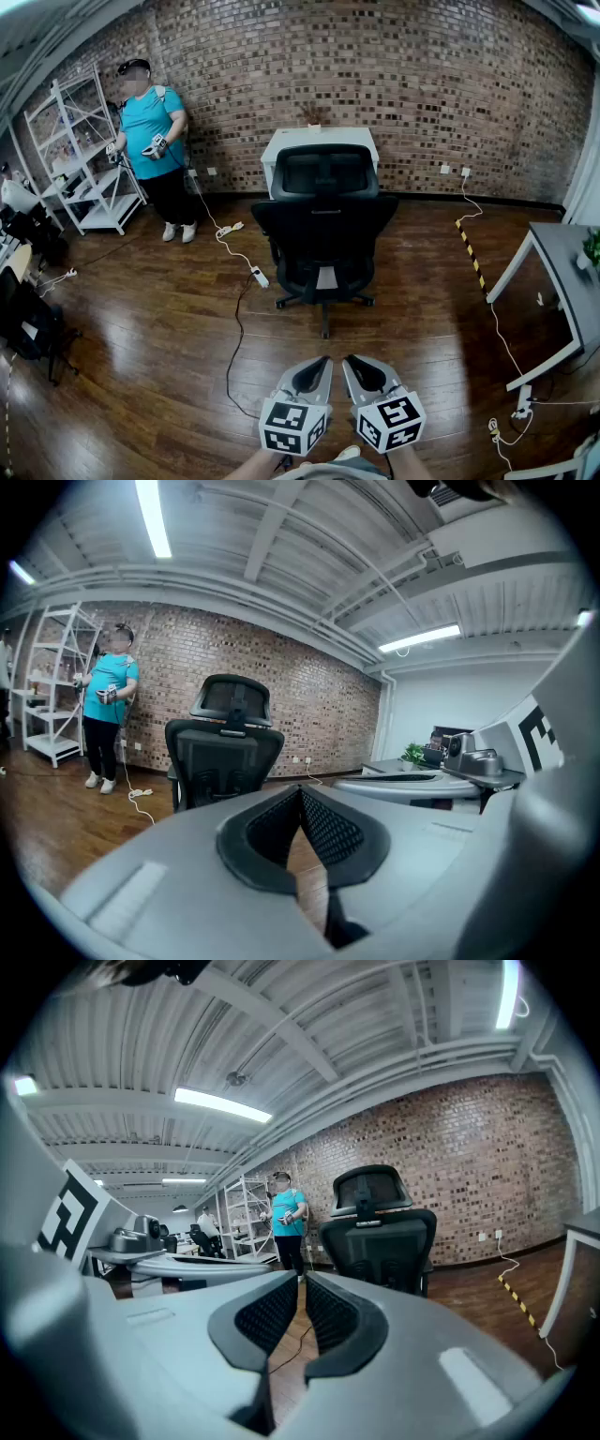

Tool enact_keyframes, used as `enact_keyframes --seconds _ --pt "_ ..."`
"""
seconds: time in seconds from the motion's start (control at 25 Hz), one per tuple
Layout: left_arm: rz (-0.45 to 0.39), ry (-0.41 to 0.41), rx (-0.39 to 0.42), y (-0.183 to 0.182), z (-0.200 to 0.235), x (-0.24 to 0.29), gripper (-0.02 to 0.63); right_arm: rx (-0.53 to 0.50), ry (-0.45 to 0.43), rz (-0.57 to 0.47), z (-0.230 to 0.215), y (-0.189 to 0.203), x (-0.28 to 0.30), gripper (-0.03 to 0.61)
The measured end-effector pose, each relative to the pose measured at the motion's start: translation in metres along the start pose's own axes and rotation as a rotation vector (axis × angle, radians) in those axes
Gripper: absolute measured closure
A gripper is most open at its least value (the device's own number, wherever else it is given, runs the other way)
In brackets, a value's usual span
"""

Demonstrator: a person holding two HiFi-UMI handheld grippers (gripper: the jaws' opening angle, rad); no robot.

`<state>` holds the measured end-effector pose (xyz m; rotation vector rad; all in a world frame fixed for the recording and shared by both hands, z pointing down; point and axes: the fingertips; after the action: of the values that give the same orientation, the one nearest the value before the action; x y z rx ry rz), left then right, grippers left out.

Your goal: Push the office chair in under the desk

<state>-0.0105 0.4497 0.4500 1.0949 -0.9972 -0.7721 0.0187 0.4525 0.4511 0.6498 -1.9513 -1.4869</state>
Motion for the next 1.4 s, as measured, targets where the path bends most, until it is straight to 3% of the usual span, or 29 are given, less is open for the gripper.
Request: enact_keyframes --seconds 0.6,1.4 --pt "-0.006 -0.028 0.021 -0.009 -0.027 0.062 0.598 -0.038 -0.031 -0.011 -0.069 -0.012 -0.001 0.546" --pt "-0.011 0.009 -0.003 -0.057 0.043 0.181 0.597 -0.067 -0.014 0.027 -0.151 -0.051 0.106 0.491"
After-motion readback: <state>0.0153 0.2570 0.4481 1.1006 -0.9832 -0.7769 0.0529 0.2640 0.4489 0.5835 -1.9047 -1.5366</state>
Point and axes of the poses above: the fingertips, and each gripper's own axes: x forward along the fingers, z to its left, y out of its underside, and after that the axes turned 12 degrees about -y, right-handed
